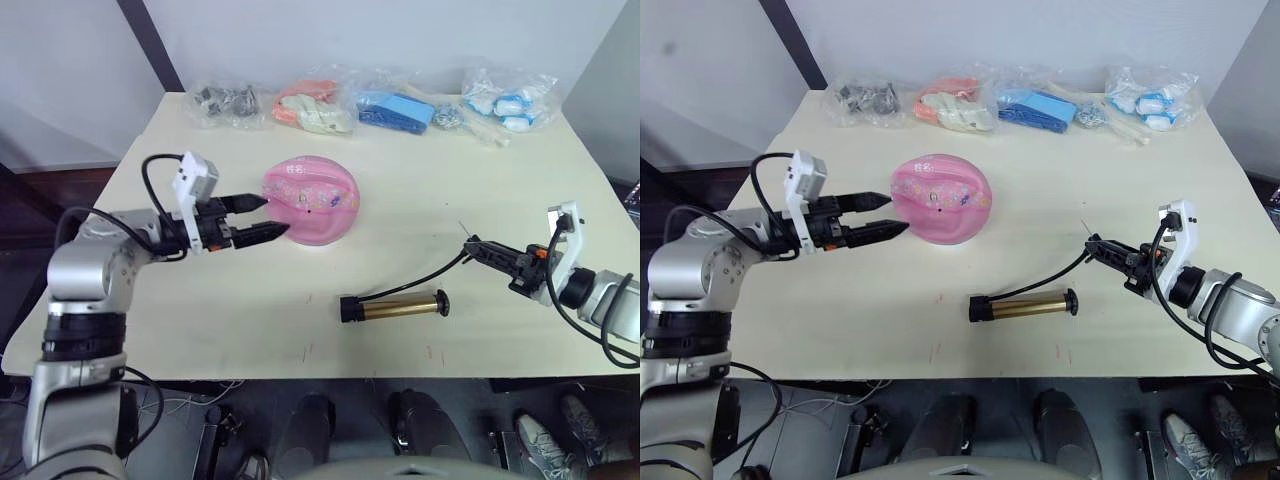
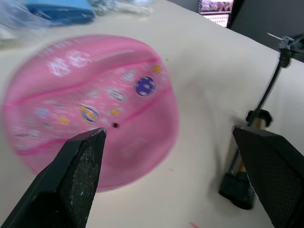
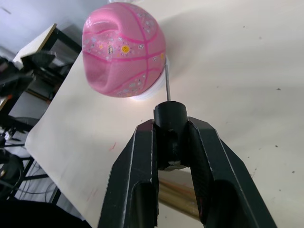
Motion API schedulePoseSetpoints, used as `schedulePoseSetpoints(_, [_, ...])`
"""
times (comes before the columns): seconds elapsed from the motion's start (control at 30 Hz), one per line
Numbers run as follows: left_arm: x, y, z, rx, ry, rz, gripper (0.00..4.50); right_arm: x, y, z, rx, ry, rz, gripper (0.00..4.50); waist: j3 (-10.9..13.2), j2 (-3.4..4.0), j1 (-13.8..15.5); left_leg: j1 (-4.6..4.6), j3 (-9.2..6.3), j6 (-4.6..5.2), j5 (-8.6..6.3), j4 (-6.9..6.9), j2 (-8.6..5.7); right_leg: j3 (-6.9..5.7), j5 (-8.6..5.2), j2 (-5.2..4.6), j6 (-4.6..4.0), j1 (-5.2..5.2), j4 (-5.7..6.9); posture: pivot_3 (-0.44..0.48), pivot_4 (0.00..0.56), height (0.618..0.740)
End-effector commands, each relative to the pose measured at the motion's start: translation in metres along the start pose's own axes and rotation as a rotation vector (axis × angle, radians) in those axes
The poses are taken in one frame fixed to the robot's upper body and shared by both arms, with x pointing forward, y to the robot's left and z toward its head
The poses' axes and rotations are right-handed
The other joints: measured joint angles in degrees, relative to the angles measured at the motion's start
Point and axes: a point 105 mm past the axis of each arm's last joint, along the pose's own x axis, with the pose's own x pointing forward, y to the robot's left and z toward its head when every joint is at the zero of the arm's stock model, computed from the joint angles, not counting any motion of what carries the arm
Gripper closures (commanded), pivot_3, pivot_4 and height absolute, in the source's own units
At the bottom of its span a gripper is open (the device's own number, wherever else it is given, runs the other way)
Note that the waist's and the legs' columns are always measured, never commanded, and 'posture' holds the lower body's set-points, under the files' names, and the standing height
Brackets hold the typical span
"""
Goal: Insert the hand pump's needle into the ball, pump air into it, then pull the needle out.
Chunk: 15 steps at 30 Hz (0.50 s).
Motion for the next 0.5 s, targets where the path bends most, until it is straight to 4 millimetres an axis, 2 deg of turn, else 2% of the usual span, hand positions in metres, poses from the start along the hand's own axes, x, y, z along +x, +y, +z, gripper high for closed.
schedulePoseSetpoints(0.03, [-0.004,0.02,0.007,0.069,0.028,0.037,0.0,-0.007,0.008,0.008,-0.036,-0.018,0.024,4.12,0.0,0.0,-0.01,0.0,-0.02,0.0,0.0,0.0,0.0,-0.02,0.0,0.0,0.0,0.0,0.0,0.0,0.15,0.74])
schedulePoseSetpoints(0.27, [0.014,0.064,0.015,0.192,0.133,0.142,0.0,-0.003,0.014,0.003,-0.04,-0.011,0.038,4.12,0.02,-0.03,-0.04,-0.01,-0.07,0.0,0.0,0.0,-0.01,-0.06,0.01,0.02,0.0,0.0,0.04,0.0,0.15,0.74])
schedulePoseSetpoints(0.5, [0.035,0.077,0.014,0.206,0.17,0.193,0.0,0.0,0.019,0.0,-0.042,-0.01,0.046,4.12,0.02,-0.05,-0.4,-0.25,-0.08,0.01,0.0,0.0,-0.03,-0.05,0.02,0.0,0.0,-0.21,0.06,0.0,0.15,0.74])
